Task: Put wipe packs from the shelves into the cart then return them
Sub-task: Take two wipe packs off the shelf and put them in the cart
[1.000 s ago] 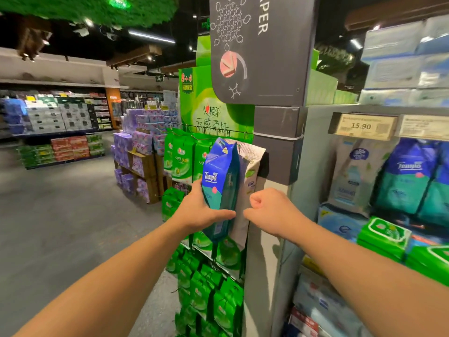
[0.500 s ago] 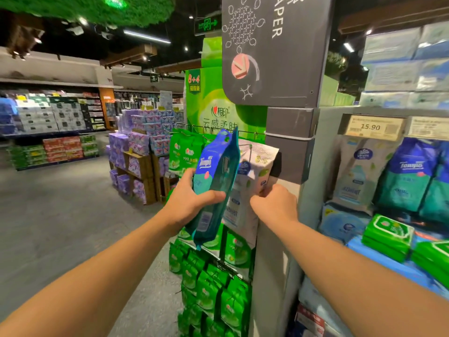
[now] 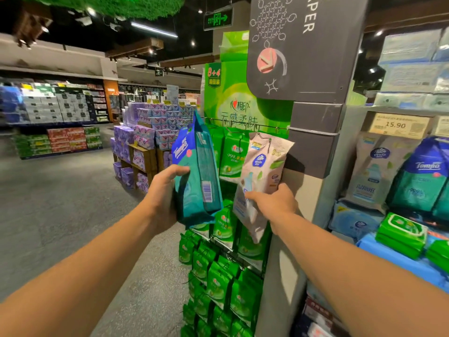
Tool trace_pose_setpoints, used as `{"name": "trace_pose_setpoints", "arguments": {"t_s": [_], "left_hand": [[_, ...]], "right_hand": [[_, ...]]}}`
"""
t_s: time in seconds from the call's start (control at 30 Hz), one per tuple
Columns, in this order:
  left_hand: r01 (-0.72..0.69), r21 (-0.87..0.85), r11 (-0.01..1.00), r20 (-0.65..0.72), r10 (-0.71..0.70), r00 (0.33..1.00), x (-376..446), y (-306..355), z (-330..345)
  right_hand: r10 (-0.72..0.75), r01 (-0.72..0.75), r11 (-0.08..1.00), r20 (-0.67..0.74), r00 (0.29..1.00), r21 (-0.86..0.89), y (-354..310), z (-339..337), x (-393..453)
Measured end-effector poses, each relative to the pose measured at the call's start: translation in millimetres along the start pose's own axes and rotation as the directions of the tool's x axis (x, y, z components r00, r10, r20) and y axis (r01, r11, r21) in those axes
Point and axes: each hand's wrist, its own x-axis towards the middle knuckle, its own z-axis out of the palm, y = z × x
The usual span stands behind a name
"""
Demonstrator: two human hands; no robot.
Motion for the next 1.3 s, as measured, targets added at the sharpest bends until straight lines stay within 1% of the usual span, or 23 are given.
{"name": "trace_pose_setpoints", "arguments": {"t_s": [0.13, 0.23, 0.37, 0.43, 0.5, 0.6, 0.7, 0.8, 0.87, 1.1, 1.2, 1.3], "left_hand": [[0.000, -0.052, 0.999, -0.013, -0.001, 1.000, -6.9, -0.4, -26.8], [0.002, -0.052, 0.999, -0.039, -0.004, 0.999, -7.5, -3.3, -42.7], [0.021, -0.058, 0.998, -0.072, -0.025, 0.997, -7.9, -9.4, -55.2], [0.028, -0.055, 0.998, -0.095, -0.033, 0.995, -7.1, -13.4, -59.5], [0.023, -0.054, 0.998, -0.115, -0.029, 0.993, -6.7, -17.4, -62.4], [0.037, -0.065, 0.997, -0.111, -0.045, 0.993, -6.4, -22.4, -62.6], [0.035, -0.059, 0.998, -0.077, -0.039, 0.996, -5.9, -27.5, -57.8], [-0.004, -0.054, 0.999, -0.063, 0.001, 0.998, -6.5, -37.4, -50.3], [0.013, -0.066, 0.998, -0.046, -0.016, 0.999, -9.7, -46.1, -44.0], [0.117, -0.055, 0.992, 0.074, -0.113, 0.991, -31.2, -81.6, 4.6], [0.159, -0.060, 0.986, 0.153, -0.148, 0.977, -45.9, -95.7, 37.1], [0.188, -0.038, 0.981, 0.248, -0.173, 0.953, -66.7, -112.2, 77.2]], "right_hand": [[-0.055, 0.058, 0.995, -0.032, 0.998, 0.087, 3.3, -0.7, -8.4], [-0.073, 0.078, 0.983, -0.034, 0.997, 0.164, 1.0, -3.0, -15.2], [-0.174, 0.180, 0.948, -0.047, 0.984, 0.264, -10.4, -7.4, -24.3], [-0.221, 0.221, 0.935, -0.031, 0.975, 0.278, -17.9, -6.1, -29.8], [-0.244, 0.227, 0.921, 0.014, 0.970, 0.316, -26.3, -3.2, -34.8], [-0.230, 0.175, 0.888, 0.080, 0.970, 0.425, -35.9, 3.3, -40.0], [-0.199, 0.095, 0.857, 0.156, 0.968, 0.506, -33.9, 5.4, -46.0], [-0.163, 0.041, 0.844, 0.182, 0.970, 0.535, -17.3, 0.9, -49.1], [-0.120, 0.004, 0.844, 0.182, 0.976, 0.536, -2.3, -6.2, -51.9], [-0.018, -0.052, 0.830, 0.119, 0.993, 0.555, 47.2, -58.6, -69.2], [0.024, -0.059, 0.826, 0.071, 0.997, 0.561, 68.3, -97.1, -84.9], [0.057, -0.043, 0.822, -0.007, 0.998, 0.567, 93.6, -147.8, -108.5]]}}
